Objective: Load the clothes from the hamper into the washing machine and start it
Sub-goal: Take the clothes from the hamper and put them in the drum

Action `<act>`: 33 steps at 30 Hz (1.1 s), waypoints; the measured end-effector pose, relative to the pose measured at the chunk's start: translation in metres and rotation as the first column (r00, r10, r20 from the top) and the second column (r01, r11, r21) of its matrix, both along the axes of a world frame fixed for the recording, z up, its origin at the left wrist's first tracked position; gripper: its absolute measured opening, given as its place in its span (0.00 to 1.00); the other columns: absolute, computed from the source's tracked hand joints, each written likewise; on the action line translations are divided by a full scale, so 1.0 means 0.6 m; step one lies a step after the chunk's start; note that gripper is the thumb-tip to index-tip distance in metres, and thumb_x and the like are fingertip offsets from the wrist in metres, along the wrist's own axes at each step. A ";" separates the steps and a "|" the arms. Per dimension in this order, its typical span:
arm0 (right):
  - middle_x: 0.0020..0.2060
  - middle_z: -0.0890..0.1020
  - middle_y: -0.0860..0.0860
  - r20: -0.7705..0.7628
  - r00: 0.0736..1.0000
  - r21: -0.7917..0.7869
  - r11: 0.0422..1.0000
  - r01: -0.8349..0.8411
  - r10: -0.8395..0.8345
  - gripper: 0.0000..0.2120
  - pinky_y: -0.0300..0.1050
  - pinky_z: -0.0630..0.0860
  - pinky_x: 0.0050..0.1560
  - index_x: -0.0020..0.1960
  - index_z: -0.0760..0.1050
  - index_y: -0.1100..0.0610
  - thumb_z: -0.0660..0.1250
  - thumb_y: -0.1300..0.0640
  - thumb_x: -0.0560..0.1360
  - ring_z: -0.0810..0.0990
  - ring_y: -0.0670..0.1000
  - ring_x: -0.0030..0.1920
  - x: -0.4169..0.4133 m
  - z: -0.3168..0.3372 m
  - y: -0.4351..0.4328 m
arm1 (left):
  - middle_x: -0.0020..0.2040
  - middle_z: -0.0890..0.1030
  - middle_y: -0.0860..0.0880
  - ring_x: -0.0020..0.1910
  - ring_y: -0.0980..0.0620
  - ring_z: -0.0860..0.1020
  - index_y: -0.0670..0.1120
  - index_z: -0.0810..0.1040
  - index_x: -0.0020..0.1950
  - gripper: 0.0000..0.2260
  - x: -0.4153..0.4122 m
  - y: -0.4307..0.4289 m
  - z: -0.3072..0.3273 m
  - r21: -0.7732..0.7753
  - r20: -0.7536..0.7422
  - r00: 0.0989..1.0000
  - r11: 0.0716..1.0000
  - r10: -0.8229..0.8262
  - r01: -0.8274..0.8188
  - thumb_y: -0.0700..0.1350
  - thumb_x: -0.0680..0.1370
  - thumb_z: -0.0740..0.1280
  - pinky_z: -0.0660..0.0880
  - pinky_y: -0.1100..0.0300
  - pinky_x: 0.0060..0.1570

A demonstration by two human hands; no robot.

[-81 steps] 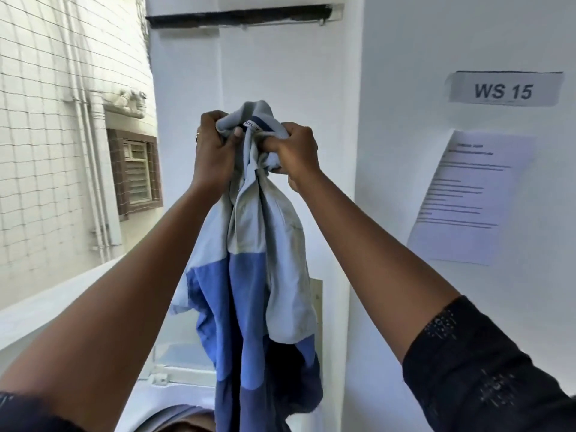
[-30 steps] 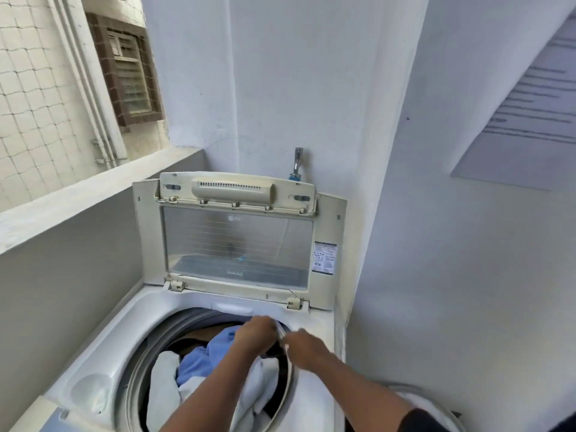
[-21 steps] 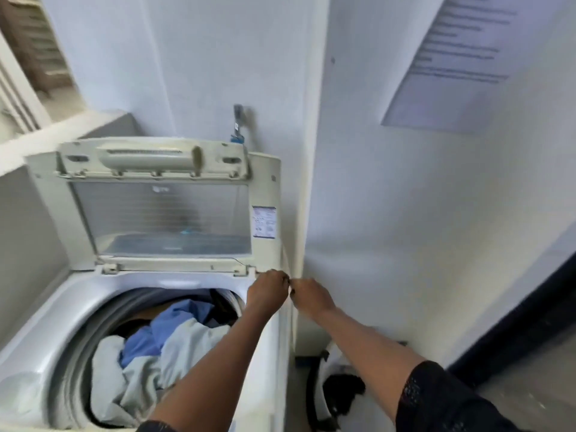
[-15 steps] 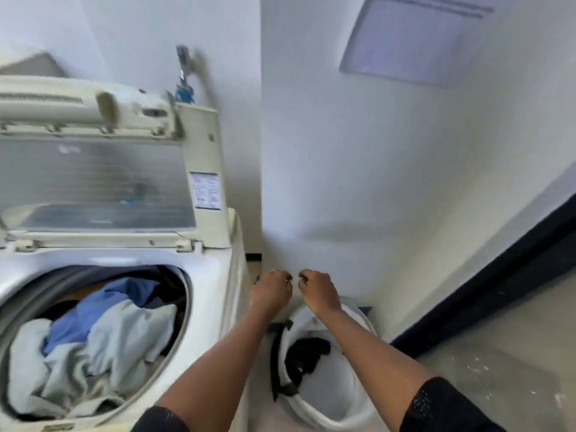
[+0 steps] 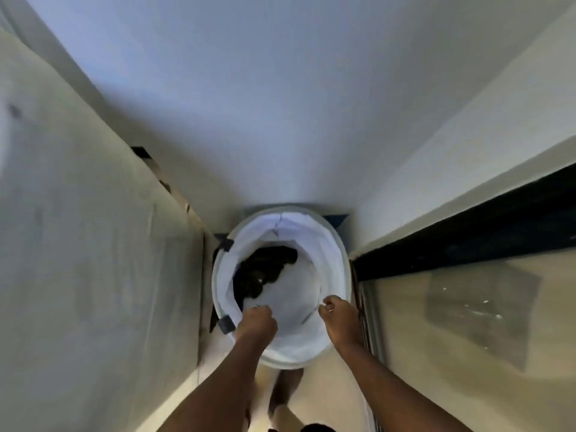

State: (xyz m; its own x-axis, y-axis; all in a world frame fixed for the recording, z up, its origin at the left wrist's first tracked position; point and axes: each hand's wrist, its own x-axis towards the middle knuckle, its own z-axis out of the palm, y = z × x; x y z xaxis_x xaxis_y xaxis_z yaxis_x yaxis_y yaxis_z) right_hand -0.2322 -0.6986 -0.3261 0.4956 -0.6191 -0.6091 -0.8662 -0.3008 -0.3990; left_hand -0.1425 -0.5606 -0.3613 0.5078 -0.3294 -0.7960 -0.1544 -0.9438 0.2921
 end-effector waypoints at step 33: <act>0.23 0.78 0.64 0.171 0.849 -0.318 0.844 -0.432 0.500 0.07 0.45 0.74 0.27 0.28 0.77 0.66 0.68 0.76 0.57 0.79 0.62 0.26 0.187 -0.622 0.017 | 0.68 0.71 0.39 0.67 0.40 0.69 0.41 0.68 0.68 0.21 0.118 -0.057 -0.546 0.148 0.223 0.972 0.982 0.078 -0.113 0.52 0.80 0.58 0.68 0.51 0.64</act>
State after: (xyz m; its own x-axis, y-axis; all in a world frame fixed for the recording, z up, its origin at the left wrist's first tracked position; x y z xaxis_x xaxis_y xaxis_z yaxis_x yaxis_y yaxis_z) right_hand -0.1202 -0.6882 -0.6993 0.8732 -0.3944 -0.2861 -0.4846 -0.7649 -0.4245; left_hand -0.0719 -0.5950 -0.6888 0.6962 -0.1490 -0.7022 -0.1038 -0.9888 0.1069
